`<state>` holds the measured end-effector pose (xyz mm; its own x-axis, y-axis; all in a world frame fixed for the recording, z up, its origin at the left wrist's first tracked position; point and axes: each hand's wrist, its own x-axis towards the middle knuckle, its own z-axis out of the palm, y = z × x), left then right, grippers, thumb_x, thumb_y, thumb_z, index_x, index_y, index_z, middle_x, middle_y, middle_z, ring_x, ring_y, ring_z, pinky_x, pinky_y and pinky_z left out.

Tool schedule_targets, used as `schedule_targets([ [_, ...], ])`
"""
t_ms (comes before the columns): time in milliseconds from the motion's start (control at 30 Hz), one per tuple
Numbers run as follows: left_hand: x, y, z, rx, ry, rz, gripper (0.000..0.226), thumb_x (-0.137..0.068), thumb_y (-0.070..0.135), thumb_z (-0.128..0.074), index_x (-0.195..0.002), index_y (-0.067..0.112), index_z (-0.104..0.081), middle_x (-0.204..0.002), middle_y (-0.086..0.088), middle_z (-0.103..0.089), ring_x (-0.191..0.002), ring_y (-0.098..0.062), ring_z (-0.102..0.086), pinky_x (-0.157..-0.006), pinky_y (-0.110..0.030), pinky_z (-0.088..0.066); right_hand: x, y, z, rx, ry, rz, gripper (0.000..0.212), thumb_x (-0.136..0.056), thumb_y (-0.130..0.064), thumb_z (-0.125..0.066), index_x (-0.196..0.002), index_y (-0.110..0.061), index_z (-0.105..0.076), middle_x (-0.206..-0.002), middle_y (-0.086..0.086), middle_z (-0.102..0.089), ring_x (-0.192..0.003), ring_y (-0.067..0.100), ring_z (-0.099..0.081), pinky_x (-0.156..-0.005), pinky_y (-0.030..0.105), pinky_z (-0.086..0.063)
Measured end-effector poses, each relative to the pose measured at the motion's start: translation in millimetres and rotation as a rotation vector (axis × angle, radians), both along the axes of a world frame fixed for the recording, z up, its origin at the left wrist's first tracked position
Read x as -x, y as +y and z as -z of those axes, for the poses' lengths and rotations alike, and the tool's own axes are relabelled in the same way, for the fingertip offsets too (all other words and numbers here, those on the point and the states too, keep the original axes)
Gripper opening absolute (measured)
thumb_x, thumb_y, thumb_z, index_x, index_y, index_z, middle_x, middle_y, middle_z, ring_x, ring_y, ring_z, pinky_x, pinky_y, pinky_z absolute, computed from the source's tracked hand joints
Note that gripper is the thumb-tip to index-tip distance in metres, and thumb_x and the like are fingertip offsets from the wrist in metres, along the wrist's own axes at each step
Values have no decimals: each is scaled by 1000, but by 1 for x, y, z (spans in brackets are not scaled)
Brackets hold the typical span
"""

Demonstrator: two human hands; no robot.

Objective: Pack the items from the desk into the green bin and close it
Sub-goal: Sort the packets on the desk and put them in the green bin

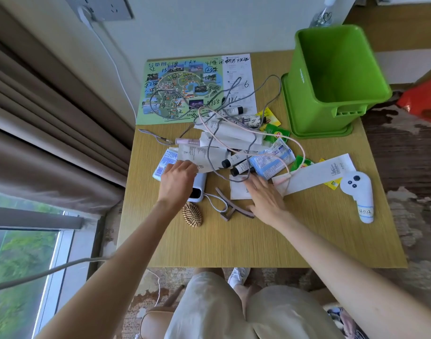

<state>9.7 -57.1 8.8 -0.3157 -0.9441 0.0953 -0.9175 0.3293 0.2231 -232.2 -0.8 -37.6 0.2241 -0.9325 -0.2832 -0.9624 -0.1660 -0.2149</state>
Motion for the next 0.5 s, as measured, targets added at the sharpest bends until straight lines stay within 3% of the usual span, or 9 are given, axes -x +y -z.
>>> schedule_targets([
  [100,-2,-3,-12,67,-27,22,6,-83,1,-65,-81,6,-67,-77,-7,-66,-72,-30,-59,-68,-41,-48,-3,-3,0,113,36,0,61,-86,-16,-67,-140,-10,-39,-145,8,-45,-134,24,-40,-112,35,-33],
  [233,-1,-6,-30,139,7,32,6,-85,2,-63,-84,7,-66,-82,-6,-66,-75,-29,-59,-72,-37,-47,-2,-3,-5,159,41,-64,42,-90,-12,-57,-131,-7,-48,-129,11,-59,-121,25,-54,-105,35,-42],
  [300,1,-4,-40,149,59,32,4,-86,5,-64,-85,9,-65,-85,-4,-66,-78,-27,-60,-72,-36,-46,2,-4,-10,154,10,-88,35,-90,-10,-54,-125,-8,-52,-118,9,-65,-110,24,-60,-94,36,-48],
  [400,2,-2,-55,90,213,-79,3,-86,13,-66,-88,13,-65,-89,1,-69,-75,-25,-63,-59,-34,-48,8,-8,-20,159,-33,-92,27,-91,-5,-51,-115,-13,-58,-96,3,-68,-87,21,-64,-75,33,-49],
  [500,-5,-6,-70,61,337,-174,6,-86,21,-68,-88,15,-67,-85,3,-73,-72,-23,-66,-57,-30,-47,16,-7,-34,152,-105,-51,20,-94,-13,-52,-111,-17,-61,-85,-2,-68,-74,17,-64,-66,33,-50],
])
